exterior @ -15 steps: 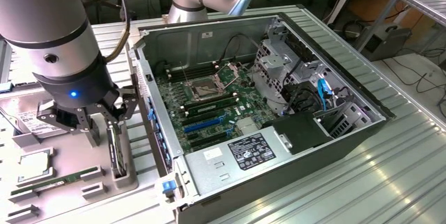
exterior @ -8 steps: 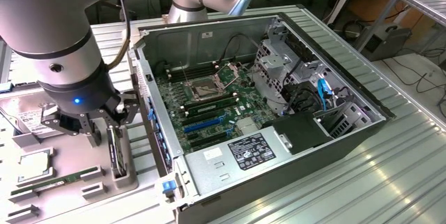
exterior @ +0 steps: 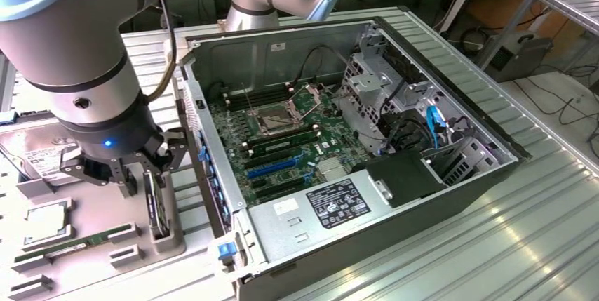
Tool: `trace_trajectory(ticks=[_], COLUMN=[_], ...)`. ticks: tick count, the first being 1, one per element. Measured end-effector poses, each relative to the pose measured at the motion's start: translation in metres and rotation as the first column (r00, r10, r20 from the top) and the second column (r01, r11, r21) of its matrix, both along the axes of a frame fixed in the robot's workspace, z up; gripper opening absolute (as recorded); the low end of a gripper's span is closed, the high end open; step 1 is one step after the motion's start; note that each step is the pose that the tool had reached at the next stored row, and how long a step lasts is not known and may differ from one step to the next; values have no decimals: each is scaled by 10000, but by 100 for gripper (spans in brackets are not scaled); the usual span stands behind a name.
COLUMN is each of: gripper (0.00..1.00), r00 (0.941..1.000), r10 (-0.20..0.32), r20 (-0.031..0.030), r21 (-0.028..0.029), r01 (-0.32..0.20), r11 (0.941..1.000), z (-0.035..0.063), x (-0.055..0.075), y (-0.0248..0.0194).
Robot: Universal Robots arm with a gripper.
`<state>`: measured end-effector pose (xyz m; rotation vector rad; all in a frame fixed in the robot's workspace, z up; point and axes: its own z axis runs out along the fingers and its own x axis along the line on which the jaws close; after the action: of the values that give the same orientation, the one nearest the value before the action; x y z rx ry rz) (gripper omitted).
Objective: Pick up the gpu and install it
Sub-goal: 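Pick up the gpu and move the gpu toward the slot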
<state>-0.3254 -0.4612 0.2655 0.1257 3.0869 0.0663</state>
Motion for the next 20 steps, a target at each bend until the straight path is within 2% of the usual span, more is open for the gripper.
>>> trace_trajectory(ticks=[3, 4, 8, 11, 16, 20], gripper=[42, 42, 42, 42, 42, 42], r00=[10000, 10000, 9999, 9999, 9998, 9996], r10=[0, 1, -3, -43, -147, -256], r20=[-24, -34, -120, -128, -129, -129], r21=[80, 85, 86, 86, 87, 87], r01=[0, -1, 4, 44, 149, 258], r11=[10000, 10000, 10000, 10000, 9999, 9996], z=[-23, -33, -126, -174, -178, -182], x=[3, 6, 13, 17, 16, 17], y=[9, 13, 34, 76, 74, 48])
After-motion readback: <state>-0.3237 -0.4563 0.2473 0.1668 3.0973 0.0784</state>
